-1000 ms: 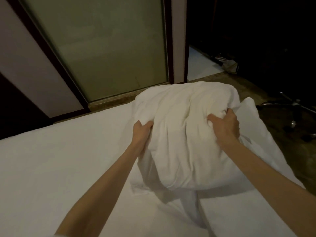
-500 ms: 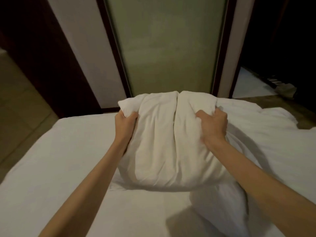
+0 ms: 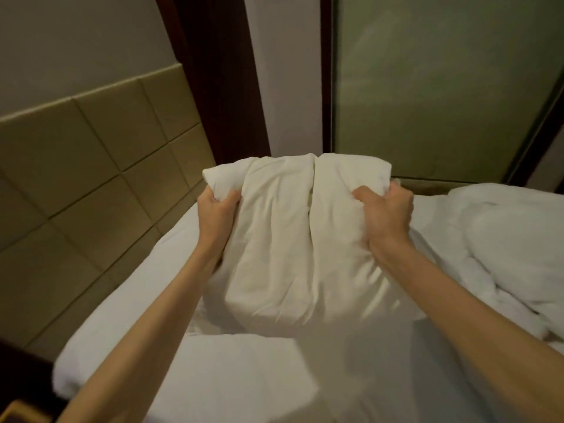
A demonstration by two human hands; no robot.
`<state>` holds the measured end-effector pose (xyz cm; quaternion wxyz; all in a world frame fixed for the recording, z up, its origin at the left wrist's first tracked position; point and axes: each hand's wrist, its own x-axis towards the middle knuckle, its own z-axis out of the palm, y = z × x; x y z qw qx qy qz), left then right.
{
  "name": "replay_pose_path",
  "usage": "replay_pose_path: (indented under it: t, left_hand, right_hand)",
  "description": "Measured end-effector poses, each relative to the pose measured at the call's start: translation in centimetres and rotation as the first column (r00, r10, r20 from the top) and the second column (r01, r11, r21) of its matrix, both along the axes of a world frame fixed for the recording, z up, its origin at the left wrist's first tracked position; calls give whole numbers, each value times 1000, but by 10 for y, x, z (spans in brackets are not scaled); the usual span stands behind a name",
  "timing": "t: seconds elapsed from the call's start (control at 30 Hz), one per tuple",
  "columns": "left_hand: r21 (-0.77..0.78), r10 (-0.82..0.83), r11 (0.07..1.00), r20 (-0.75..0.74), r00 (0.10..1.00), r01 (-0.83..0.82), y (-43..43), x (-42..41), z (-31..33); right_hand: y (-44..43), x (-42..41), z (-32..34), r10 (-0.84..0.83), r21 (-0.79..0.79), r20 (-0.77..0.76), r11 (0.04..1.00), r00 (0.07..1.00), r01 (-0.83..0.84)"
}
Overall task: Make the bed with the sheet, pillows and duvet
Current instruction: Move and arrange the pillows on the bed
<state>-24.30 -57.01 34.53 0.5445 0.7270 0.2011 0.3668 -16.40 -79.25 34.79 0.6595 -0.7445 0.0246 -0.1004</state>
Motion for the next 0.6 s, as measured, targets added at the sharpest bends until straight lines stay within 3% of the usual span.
replay_pose_path:
  t: [0.27,0.6]
  left_hand:
    - [-62,75,995,29,997,-73,64,-42,11]
    - [-68,188,981,92,978,-182,65,-79,15]
  right_hand:
    - [73,-18,9,76,33,-18,997,997,-75]
    - [92,-29,12,195,92,5,977,981,-194]
